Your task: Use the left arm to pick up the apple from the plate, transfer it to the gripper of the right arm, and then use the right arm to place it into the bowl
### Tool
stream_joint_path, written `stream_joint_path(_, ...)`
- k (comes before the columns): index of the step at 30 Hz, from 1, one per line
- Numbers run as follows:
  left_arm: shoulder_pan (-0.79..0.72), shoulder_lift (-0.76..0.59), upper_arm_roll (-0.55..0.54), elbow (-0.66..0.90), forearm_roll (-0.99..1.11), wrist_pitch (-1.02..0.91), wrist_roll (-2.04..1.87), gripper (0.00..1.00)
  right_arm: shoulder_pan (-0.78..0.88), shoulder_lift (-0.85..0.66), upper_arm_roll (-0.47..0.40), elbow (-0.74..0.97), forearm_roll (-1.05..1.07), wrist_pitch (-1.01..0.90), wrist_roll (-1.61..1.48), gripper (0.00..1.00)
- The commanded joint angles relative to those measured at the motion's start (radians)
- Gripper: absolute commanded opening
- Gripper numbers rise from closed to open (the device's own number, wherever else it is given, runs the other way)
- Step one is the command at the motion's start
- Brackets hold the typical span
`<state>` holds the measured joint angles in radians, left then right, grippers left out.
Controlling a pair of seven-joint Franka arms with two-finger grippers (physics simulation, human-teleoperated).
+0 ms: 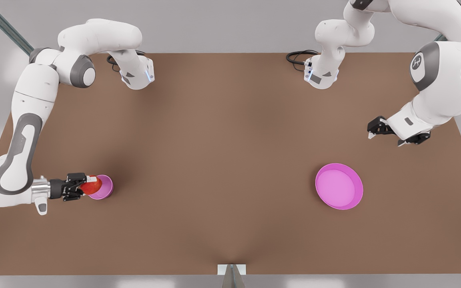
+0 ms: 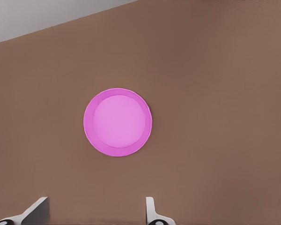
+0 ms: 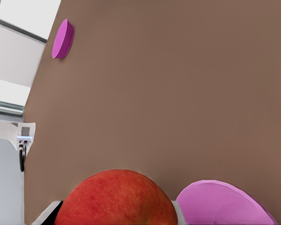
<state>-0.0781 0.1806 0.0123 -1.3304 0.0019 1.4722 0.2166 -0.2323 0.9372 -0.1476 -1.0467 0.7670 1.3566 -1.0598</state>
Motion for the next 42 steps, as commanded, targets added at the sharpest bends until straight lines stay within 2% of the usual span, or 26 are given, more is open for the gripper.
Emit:
stream_joint_path(1,0.0,-0.001,0.0,0.0,0.0,-0.001,-0.218,1.0,0.002,-0.001,0.002,-0.001,-0.061,0.084,-0.072,0.79)
stream_joint_path(8,0.0,0.0,0.0,0.0,0.0,0.0,-0.218,1.0,0.007,0.0,0.003,-0.006,-0.115,0.15,-0.071,0.79)
stream_joint_path(10,-0.002,0.0,0.0,0.0,0.001,0.0,-0.218,1.0,0.007,0.0,0.008,-0.016,-0.133,0.23,-0.072,0.79)
stream_joint_path(31,-0.003,0.007,0.0,0.0,0.0,0.0,-0.241,1.0,0.027,-0.015,0.01,-0.157,-0.207,0.191,-0.097,0.79)
stream_joint_path(32,-0.003,0.007,0.0,0.0,-0.003,0.0,-0.241,1.0,0.027,-0.015,0.01,-0.157,-0.209,0.19,-0.097,0.83)
stream_joint_path(34,-0.003,0.007,-0.002,0.0,-0.003,0.0,-0.243,1.0,0.028,-0.024,0.011,-0.16,-0.221,0.185,-0.097,1.0)
stream_joint_path(39,-0.003,0.007,-0.002,-0.001,-0.003,0.0,-0.243,1.0,0.028,-0.031,0.011,-0.156,-0.232,0.205,-0.097,1.0)
stream_joint_path(42,-0.008,0.007,-0.002,-0.001,-0.003,0.0,-0.243,1.0,0.093,-0.113,0.0,0.085,-0.317,0.213,-0.051,1.0)
